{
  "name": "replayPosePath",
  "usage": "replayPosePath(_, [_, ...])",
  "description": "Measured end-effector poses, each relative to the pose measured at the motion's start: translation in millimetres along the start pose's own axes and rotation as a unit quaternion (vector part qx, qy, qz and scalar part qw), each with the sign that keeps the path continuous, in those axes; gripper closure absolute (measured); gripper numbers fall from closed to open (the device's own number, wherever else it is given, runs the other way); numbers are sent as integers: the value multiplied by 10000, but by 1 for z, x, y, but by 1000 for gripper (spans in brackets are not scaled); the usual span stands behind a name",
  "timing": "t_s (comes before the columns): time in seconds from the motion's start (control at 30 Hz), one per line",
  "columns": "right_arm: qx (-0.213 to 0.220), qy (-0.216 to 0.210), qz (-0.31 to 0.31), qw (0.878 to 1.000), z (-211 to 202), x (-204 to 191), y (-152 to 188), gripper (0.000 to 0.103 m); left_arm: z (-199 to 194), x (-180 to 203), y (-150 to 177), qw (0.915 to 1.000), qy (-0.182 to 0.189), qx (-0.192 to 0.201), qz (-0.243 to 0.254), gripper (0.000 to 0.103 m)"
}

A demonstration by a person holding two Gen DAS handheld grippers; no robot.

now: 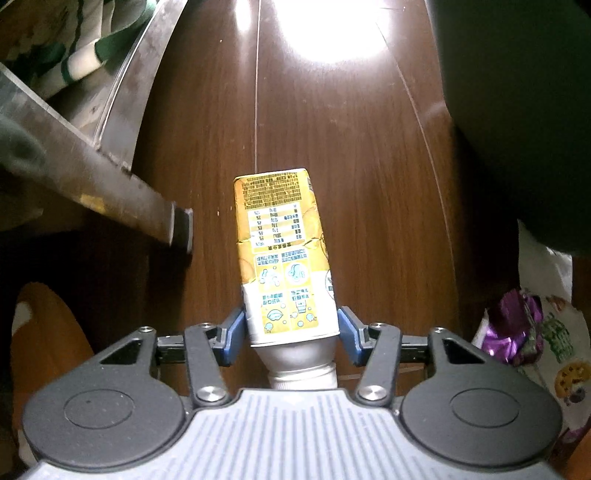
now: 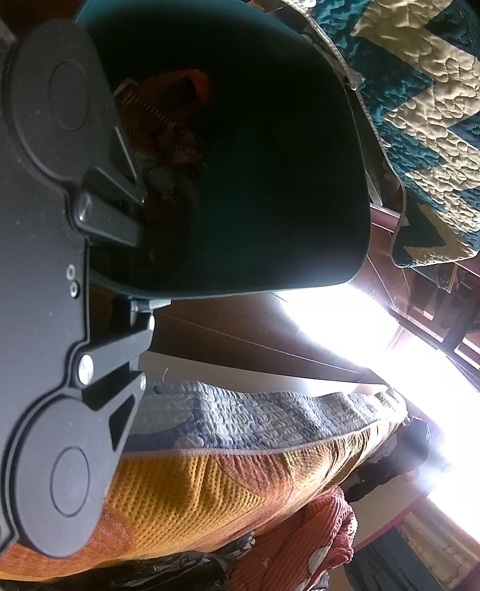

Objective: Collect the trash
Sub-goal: 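Close the left gripper on the bottle cap end and lift it, then carry the bottle with the left gripper over the green bin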

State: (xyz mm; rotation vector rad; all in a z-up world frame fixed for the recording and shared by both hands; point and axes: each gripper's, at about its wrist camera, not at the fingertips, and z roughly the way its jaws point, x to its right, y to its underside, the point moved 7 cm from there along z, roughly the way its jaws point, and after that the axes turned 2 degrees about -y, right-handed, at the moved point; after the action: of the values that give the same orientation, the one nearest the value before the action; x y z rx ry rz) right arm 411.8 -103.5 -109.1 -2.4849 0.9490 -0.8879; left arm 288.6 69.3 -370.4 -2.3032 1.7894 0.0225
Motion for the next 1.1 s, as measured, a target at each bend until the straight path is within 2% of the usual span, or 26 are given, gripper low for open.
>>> replayPosePath(0.23, [26,44,33,10000,0,0,-1,99,-22,-2,23,9999,-68,-91,90,52])
replayPosePath(0.57, [84,53,-7,10000,0,0,-2,99,-94,-7,61,9997,94,-87,205,54])
replayPosePath(0.67, [83,90,-39,9999,-1,-1,-1,99,-121,-7,70,9991,144,75,395,54])
replayPosePath(0.93, [130,64,-88,9999,-4,-5,-2,99,-190,-18,78,9974,294,426,498,54])
replayPosePath(1.1, [153,55,-122,9998,-5,-8,-3,99,-237,-24,77,9947,550,654,567,54])
